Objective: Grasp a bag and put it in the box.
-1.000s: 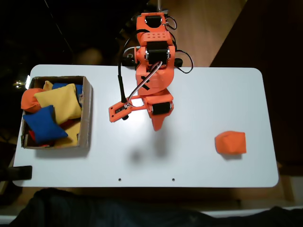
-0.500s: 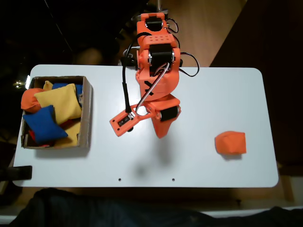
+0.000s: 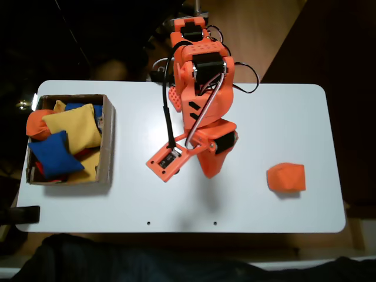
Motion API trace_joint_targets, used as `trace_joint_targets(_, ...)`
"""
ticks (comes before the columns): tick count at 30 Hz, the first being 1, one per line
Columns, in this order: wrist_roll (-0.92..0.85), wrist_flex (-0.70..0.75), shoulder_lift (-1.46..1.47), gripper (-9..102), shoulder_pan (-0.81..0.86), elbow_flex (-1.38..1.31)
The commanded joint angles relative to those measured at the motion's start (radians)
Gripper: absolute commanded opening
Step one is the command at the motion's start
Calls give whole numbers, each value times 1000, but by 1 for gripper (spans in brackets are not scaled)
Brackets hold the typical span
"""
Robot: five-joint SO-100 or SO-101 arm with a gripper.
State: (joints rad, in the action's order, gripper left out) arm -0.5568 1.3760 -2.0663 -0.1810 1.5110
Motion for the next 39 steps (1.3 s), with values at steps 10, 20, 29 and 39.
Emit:
trace_joint_targets(10, -150, 6, 37, 0, -140, -103)
trace_joint_targets(20, -233, 29, 110, 0, -238, -192)
trace_joint_targets(29, -242, 74, 209, 0, -350, -318)
trace_joint_targets(39, -244, 109, 313, 0, -426, -445)
